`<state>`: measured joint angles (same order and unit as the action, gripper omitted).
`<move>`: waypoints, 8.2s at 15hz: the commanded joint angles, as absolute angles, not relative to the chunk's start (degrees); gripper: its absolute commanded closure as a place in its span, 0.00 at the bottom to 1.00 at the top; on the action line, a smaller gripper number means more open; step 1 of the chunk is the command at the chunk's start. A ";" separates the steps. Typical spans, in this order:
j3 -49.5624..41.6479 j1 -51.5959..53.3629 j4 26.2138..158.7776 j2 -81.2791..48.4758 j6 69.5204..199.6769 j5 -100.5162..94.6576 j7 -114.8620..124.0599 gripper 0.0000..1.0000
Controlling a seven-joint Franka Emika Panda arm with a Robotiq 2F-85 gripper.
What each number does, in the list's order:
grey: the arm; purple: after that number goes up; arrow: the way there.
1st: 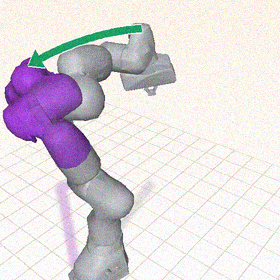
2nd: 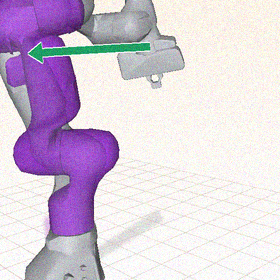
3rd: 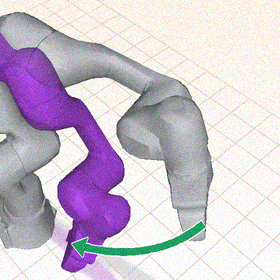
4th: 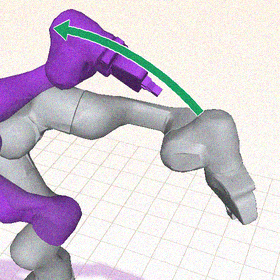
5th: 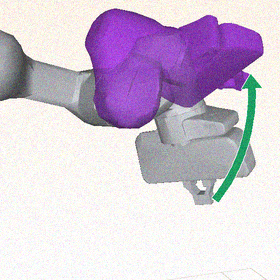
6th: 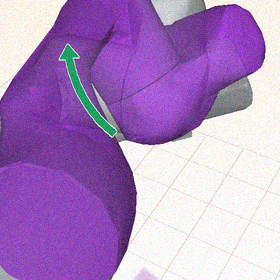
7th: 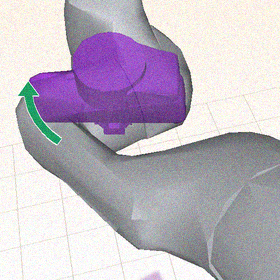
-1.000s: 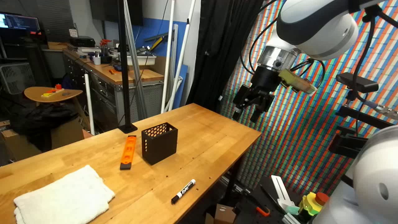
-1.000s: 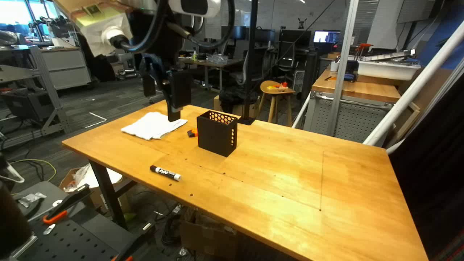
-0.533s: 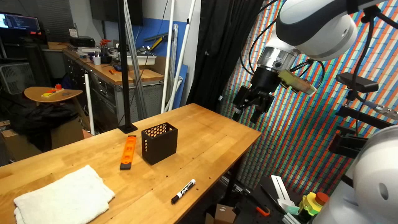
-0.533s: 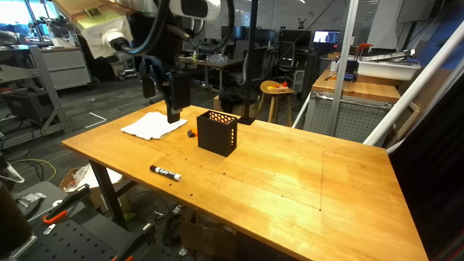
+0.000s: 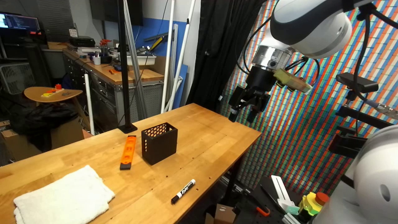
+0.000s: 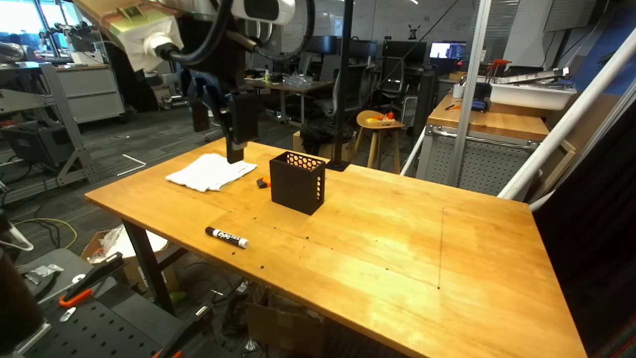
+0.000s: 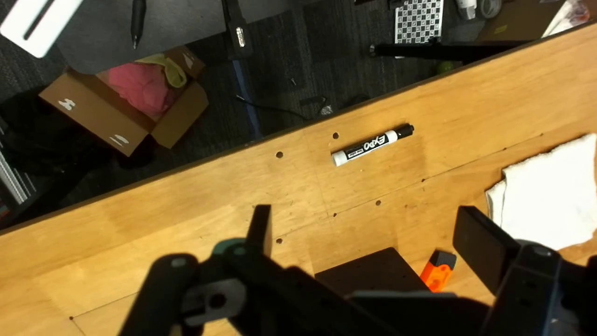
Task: Put the towel into the box.
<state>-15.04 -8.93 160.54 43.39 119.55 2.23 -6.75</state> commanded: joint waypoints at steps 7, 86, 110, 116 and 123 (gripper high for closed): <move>-0.42 4.59 157.46 34.19 127.52 12.26 -0.85 0.00; 10.17 3.78 115.96 -11.85 138.22 4.99 -12.10 0.99; 0.84 -5.49 112.30 -20.17 144.24 2.50 -18.59 0.99; 2.06 -4.90 113.64 -23.15 145.06 2.79 -17.86 0.99; 3.59 -5.46 113.64 -27.22 145.03 4.05 -17.97 0.99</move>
